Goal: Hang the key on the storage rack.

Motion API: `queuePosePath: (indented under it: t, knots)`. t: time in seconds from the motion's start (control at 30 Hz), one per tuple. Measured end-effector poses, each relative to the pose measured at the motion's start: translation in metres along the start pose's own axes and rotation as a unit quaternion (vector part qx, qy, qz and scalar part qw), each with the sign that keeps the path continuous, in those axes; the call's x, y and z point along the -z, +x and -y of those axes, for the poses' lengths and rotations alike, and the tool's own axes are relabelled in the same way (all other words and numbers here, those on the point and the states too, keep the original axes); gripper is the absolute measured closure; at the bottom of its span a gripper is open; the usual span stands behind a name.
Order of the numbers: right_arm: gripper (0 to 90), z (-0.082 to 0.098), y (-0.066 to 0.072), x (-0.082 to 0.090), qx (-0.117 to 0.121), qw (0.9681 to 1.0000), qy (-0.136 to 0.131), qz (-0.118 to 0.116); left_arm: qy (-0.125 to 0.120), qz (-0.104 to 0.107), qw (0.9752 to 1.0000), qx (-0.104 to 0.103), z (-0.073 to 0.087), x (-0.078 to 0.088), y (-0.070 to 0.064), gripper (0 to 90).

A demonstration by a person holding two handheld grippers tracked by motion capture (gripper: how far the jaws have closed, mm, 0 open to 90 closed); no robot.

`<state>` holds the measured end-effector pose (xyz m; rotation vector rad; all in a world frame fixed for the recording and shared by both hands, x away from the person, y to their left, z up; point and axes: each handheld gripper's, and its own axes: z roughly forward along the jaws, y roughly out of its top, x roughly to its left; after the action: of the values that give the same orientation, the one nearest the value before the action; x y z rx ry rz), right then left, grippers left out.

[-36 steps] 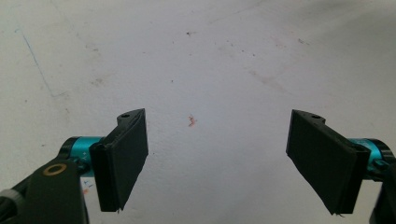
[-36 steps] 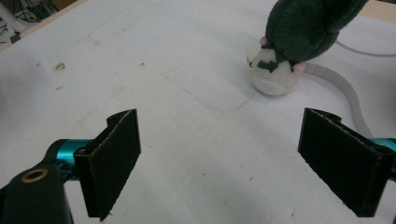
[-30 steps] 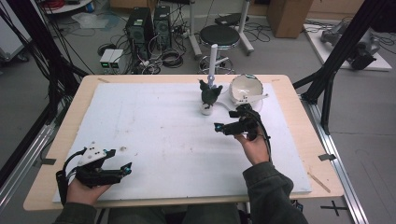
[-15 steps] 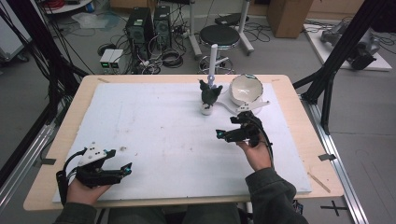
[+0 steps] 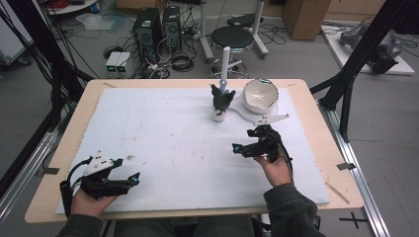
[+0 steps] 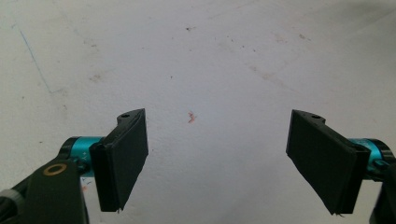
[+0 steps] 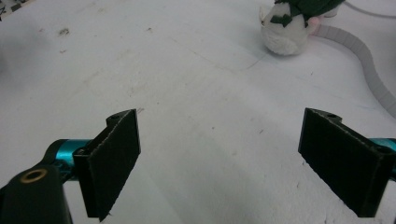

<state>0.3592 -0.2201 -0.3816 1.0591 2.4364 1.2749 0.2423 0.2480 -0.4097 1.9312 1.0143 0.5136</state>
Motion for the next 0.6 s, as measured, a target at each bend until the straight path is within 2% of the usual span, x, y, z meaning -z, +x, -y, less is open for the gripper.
queuePosePath:
  t: [0.6]
  knots:
    - [11.7, 0.017, 0.001, 0.008, 0.005, 1.0000, -0.005, 0.001, 0.002, 0.002, 1.0000, 0.003, 0.002, 0.000, 0.002, 21.2]
